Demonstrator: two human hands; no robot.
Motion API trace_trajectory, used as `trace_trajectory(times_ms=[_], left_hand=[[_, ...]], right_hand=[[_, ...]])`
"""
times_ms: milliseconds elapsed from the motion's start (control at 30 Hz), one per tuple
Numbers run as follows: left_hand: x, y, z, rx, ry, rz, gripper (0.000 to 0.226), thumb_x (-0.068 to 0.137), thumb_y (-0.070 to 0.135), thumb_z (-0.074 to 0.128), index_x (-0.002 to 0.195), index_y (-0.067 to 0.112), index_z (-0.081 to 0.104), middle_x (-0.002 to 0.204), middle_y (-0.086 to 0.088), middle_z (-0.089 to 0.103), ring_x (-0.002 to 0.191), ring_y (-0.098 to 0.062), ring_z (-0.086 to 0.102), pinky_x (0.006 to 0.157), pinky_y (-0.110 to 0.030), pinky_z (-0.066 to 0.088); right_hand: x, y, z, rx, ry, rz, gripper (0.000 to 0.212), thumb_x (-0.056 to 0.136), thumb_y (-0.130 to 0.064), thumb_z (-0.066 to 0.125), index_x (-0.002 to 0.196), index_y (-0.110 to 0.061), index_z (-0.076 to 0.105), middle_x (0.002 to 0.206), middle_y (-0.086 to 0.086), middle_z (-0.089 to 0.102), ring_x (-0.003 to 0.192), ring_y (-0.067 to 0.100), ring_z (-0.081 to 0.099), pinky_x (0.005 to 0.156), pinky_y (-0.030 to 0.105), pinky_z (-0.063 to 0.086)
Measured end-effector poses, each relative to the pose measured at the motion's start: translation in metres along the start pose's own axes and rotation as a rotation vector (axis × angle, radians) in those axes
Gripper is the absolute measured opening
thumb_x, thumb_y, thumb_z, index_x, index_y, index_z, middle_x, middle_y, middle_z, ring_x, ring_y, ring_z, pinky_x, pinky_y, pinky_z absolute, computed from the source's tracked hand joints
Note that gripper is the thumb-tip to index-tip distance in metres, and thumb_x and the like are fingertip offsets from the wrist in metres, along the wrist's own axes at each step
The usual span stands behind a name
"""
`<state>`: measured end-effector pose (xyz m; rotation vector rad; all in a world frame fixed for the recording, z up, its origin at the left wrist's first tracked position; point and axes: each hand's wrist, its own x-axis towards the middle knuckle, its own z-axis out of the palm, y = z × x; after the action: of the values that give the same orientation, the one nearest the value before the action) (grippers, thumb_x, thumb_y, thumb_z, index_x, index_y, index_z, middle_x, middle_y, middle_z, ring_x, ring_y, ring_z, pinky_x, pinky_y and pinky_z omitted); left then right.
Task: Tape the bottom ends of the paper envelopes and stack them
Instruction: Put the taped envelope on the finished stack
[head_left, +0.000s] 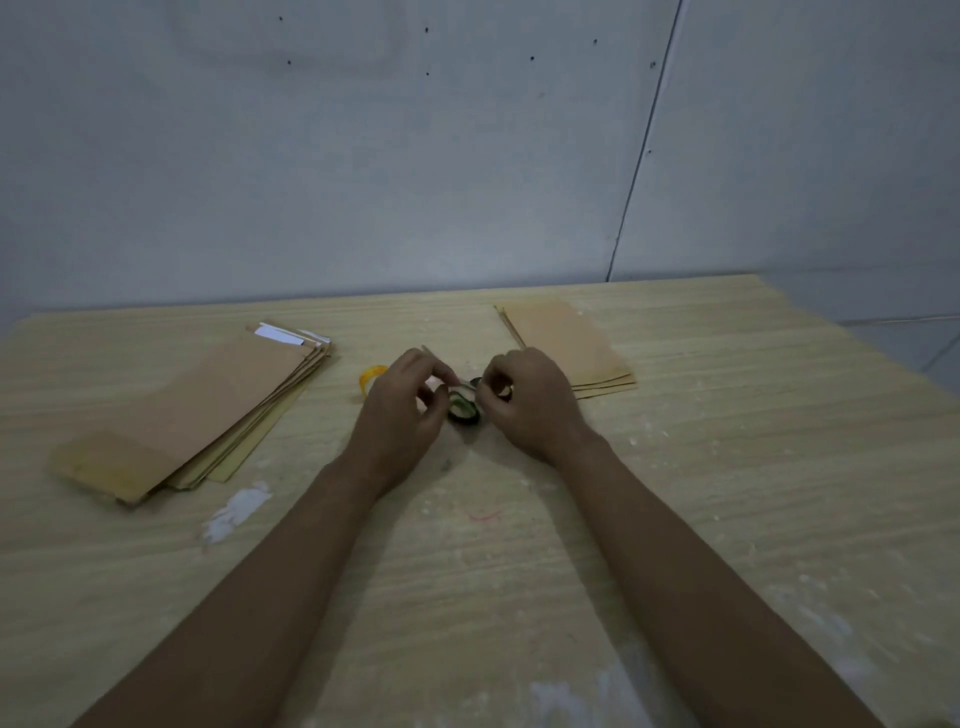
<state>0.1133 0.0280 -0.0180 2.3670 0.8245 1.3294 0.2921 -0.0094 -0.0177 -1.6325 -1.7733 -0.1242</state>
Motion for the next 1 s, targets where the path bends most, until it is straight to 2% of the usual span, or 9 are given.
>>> trace_trajectory(times_ms=[100,300,367,433,500,667,767,900,1000], left_hand=[[-0.014,-0.003,-0.024,0.054,0.010,-0.018,0.027,0.078,-0.015,0.062,0.086,0.011,0.064,0.090,0.000,0.061,0.071,0.000,0.056,0.065,-0.005,0.036],[-0.041,-0.014,-0.067,0.139,0.056,-0.088,0.024,0.080,-0.011,0.065,0.087,0.013,0.063,0.088,0.004,0.061,0.069,-0.001,0.056,0.065,-0.007,0.037],[-0.047,-0.021,-0.082,0.200,0.097,-0.095,0.023,0.080,-0.006,0.065,0.088,0.015,0.063,0.089,0.004,0.060,0.070,-0.006,0.057,0.069,-0.018,0.042],[-0.050,-0.030,-0.094,0.321,0.136,-0.137,0.017,0.078,0.006,0.063,0.092,0.015,0.064,0.093,-0.001,0.062,0.080,-0.022,0.060,0.073,-0.035,0.046],[-0.056,-0.040,-0.107,0.501,0.160,-0.290,0.026,0.075,0.018,0.063,0.100,0.017,0.066,0.104,-0.006,0.063,0.096,-0.033,0.059,0.082,-0.043,0.042],[-0.068,-0.056,-0.128,0.668,0.089,-0.691,0.045,0.086,0.028,0.064,0.129,0.015,0.056,0.141,-0.008,0.051,0.134,-0.030,0.044,0.110,-0.056,0.021],[-0.067,-0.052,-0.131,0.672,0.010,-0.822,0.046,0.092,0.032,0.058,0.136,0.019,0.051,0.141,-0.009,0.051,0.128,-0.031,0.050,0.109,-0.053,0.024],[-0.063,-0.045,-0.134,0.653,0.084,-0.815,0.040,0.094,0.034,0.058,0.132,0.022,0.055,0.132,-0.008,0.059,0.122,-0.031,0.055,0.101,-0.046,0.034],[-0.059,-0.036,-0.138,0.620,0.147,-0.831,0.032,0.092,0.035,0.063,0.120,0.021,0.066,0.122,-0.010,0.066,0.117,-0.031,0.058,0.095,-0.041,0.043]], right_hand=[[-0.005,-0.018,0.004,0.014,-0.061,-0.075,0.014,0.083,-0.027,0.066,0.074,-0.016,0.064,0.066,0.002,0.061,0.065,0.020,0.050,0.057,0.029,0.033],[-0.021,-0.049,0.009,0.056,-0.058,-0.186,0.009,0.079,-0.023,0.067,0.070,-0.019,0.065,0.060,-0.003,0.061,0.061,0.019,0.055,0.057,0.025,0.036],[-0.025,-0.058,0.012,0.055,-0.081,-0.230,0.009,0.079,-0.022,0.067,0.071,-0.018,0.066,0.060,-0.004,0.062,0.062,0.018,0.056,0.058,0.025,0.039],[-0.028,-0.065,0.016,0.054,-0.112,-0.263,0.010,0.079,-0.024,0.065,0.072,-0.017,0.067,0.061,-0.003,0.063,0.064,0.020,0.057,0.058,0.030,0.045],[-0.031,-0.074,0.022,0.055,-0.130,-0.291,0.010,0.078,-0.024,0.064,0.072,-0.016,0.066,0.062,-0.002,0.063,0.066,0.023,0.057,0.058,0.034,0.047],[-0.034,-0.091,0.031,0.051,-0.154,-0.343,0.013,0.080,-0.025,0.063,0.073,-0.015,0.065,0.063,-0.001,0.062,0.065,0.021,0.053,0.055,0.036,0.046],[-0.035,-0.095,0.035,0.069,-0.164,-0.352,0.011,0.080,-0.025,0.064,0.074,-0.016,0.065,0.063,-0.004,0.061,0.065,0.019,0.052,0.056,0.036,0.045],[-0.033,-0.106,0.040,0.120,-0.200,-0.286,0.008,0.082,-0.025,0.065,0.079,-0.018,0.065,0.066,-0.007,0.059,0.066,0.013,0.050,0.059,0.033,0.043],[-0.029,-0.122,0.047,0.321,-0.224,-0.167,0.008,0.085,-0.021,0.066,0.093,-0.018,0.067,0.077,-0.008,0.062,0.063,0.007,0.055,0.064,0.031,0.049]])
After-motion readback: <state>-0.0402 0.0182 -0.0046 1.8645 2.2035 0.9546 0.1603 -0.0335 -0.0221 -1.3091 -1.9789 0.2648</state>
